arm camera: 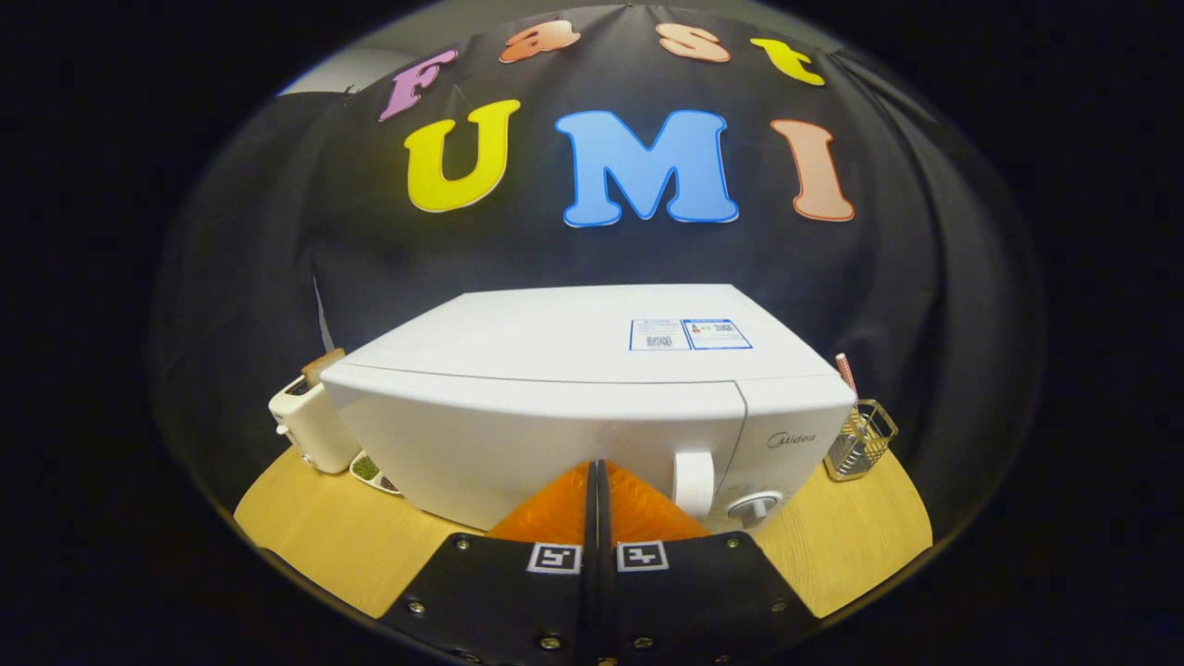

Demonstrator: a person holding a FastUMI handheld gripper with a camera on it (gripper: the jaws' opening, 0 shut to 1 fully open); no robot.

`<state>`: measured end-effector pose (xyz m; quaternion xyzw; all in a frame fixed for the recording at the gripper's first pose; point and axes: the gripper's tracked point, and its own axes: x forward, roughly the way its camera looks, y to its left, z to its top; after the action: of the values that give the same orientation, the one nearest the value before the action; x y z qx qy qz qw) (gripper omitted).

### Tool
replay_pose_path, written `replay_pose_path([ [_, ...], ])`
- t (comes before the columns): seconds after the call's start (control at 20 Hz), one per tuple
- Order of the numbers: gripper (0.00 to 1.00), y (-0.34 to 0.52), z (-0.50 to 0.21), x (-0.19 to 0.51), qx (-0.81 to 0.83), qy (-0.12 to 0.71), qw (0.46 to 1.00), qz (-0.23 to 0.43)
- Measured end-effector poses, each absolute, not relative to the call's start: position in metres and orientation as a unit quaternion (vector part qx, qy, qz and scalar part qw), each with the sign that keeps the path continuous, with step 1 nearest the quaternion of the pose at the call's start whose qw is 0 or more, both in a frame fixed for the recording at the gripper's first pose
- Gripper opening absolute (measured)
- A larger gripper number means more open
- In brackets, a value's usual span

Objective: Open the microwave, put the food inside, and close the microwave door.

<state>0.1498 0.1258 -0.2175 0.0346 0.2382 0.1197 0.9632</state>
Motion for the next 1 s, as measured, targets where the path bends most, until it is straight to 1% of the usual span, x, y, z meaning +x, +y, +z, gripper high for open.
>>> replay_pose_path([
  [0.45, 0.0, 0.14, -0.13, 0.075, 0.042, 0.147, 0.976, 0.155],
  [0.5, 0.05, 0.142, -0.126, 0.065, 0.042, 0.143, 0.975, 0.164],
  [0.55, 0.36, 0.145, -0.122, 0.056, 0.041, 0.138, 0.974, 0.173],
  [0.6, 0.53, 0.146, -0.117, 0.048, 0.039, 0.131, 0.975, 0.178],
  [0.7, 0.99, 0.142, -0.11, 0.035, 0.027, 0.112, 0.978, 0.172],
  [1.0, 0.97, 0.138, -0.088, 0.006, 0.021, 0.084, 0.983, 0.16],
])
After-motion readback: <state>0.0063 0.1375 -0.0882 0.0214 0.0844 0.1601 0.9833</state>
